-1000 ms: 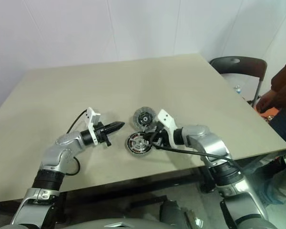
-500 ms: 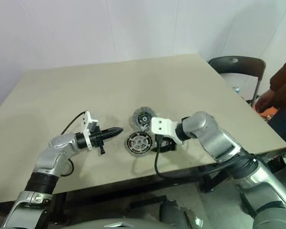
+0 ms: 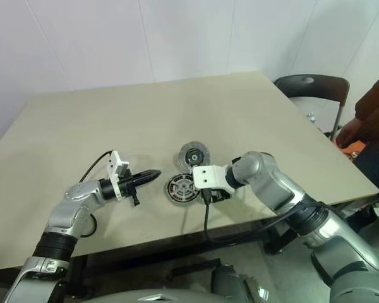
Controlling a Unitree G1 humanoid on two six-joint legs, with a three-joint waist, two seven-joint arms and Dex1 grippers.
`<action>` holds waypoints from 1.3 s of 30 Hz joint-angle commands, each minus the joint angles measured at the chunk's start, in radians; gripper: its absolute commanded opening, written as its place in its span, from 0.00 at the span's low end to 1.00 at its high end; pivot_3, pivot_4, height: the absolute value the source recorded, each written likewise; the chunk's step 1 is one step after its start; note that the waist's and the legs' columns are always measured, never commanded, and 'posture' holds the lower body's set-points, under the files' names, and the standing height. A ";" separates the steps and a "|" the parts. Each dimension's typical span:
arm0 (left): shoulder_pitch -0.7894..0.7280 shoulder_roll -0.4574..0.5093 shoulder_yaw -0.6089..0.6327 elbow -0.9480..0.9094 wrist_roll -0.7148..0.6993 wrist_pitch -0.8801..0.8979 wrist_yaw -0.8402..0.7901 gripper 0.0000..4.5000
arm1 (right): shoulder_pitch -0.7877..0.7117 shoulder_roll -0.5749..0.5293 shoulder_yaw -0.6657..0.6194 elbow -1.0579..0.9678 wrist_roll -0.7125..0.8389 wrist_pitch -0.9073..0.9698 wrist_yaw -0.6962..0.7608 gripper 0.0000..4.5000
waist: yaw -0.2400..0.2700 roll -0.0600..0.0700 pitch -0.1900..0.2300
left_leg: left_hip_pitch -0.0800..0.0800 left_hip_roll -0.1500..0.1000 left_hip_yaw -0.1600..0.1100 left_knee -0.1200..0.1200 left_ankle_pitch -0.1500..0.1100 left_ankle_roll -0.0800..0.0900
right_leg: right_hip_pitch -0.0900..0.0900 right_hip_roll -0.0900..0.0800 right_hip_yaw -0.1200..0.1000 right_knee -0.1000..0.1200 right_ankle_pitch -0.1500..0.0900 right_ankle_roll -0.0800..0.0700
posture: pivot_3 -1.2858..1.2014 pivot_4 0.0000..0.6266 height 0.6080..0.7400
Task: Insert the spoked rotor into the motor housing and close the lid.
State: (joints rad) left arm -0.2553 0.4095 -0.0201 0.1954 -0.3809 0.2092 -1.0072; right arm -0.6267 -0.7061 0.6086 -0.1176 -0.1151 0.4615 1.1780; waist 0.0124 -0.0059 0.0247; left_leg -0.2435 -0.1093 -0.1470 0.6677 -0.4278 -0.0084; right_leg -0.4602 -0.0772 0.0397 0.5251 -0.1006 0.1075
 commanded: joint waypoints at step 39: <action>-0.059 -0.026 -0.001 0.142 0.090 -0.130 0.036 0.00 | -0.011 0.037 -0.101 0.044 0.052 -0.010 0.078 0.00 | 0.001 -0.003 -0.002 | 0.008 0.002 0.006 -0.001 0.000 0.001 | 0.001 0.000 -0.001 -0.001 0.003 -0.004 | 0.52 0.00 1.00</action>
State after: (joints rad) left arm -0.2873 0.3869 -0.0236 0.3435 -0.2920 0.0985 -0.9717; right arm -0.6264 -0.6558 0.5318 -0.0397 -0.0596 0.4736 1.2507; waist 0.0136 -0.0085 0.0222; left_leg -0.2355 -0.1076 -0.1412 0.6672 -0.4283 -0.0075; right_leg -0.4589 -0.0770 0.0388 0.5244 -0.0977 0.1038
